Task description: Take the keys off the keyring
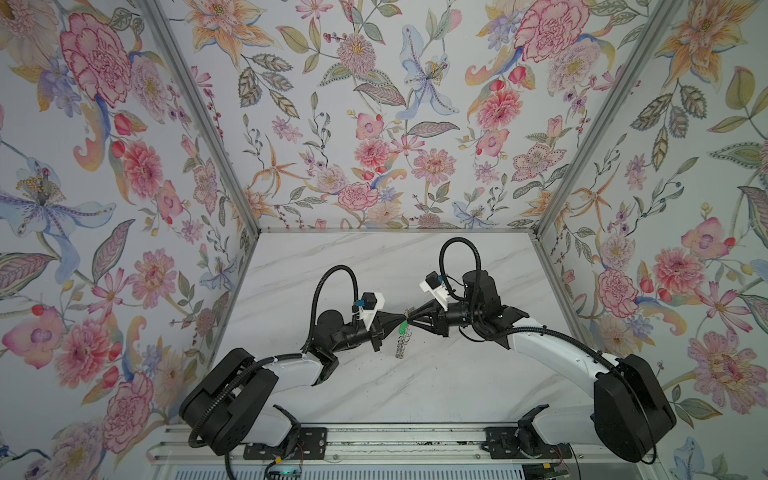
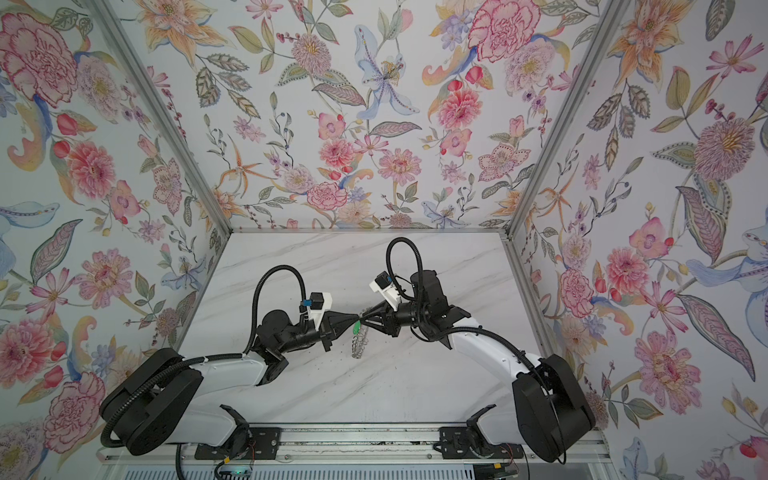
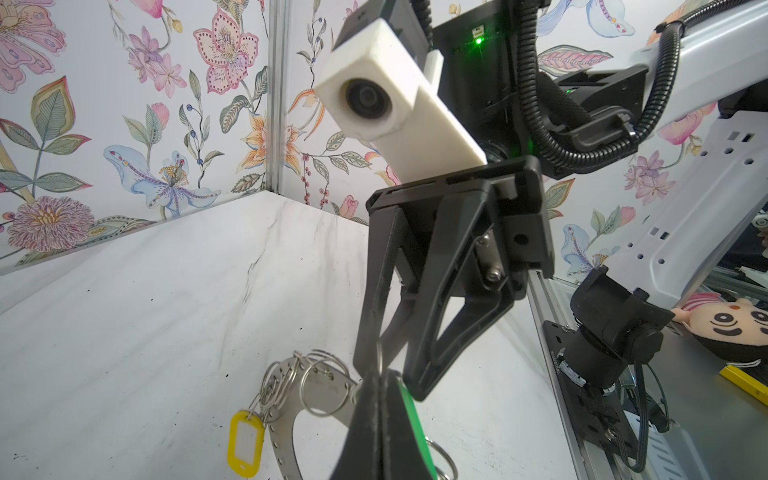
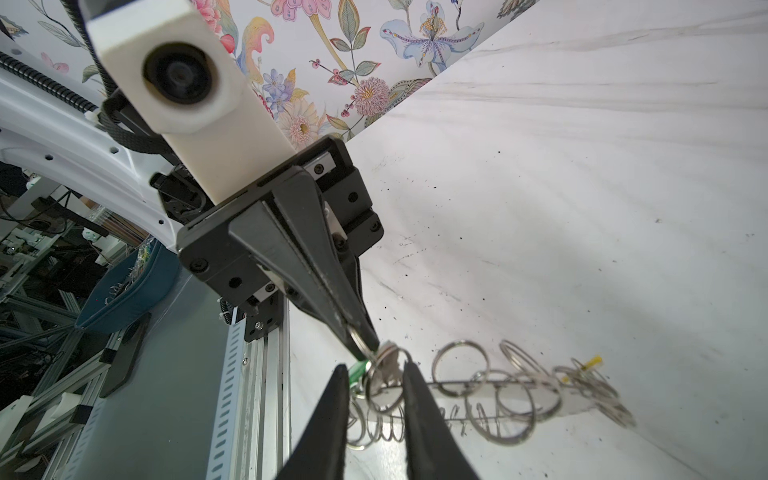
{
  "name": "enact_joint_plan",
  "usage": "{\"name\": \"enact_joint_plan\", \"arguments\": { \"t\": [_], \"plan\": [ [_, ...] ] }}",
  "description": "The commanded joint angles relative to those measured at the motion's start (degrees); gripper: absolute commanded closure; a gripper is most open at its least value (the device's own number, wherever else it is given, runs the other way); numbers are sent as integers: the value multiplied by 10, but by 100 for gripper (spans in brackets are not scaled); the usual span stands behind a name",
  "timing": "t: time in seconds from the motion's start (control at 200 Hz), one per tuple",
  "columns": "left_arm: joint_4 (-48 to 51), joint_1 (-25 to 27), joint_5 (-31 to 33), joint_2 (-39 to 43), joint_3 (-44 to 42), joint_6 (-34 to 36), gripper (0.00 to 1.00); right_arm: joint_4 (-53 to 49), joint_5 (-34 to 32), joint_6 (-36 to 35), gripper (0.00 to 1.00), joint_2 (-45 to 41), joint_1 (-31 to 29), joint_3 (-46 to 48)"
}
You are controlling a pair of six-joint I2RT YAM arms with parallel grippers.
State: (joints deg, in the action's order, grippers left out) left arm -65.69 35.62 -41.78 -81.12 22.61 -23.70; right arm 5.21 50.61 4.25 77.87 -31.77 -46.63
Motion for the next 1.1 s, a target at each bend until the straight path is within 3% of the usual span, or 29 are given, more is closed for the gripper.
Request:
{"name": "enact_joint_plan", "arguments": {
  "t": [0.0,0.5,0.716,1.096],
  "plan": [
    [-41,-5,-9,4,21,-8,100,-20,4,-22,76,10,-2,-16],
    [-53,-4,-15,17,19,-28,100,-4,-20,-22,76,3,-10,-1],
    [-55,-5,-14,21,14,-29,100,29,-49,-11,87,-9,-12,11],
    [-53,-9,-10,3,1,-8,100,1,-44,-17,93,-33,6,14]
  ]
}}
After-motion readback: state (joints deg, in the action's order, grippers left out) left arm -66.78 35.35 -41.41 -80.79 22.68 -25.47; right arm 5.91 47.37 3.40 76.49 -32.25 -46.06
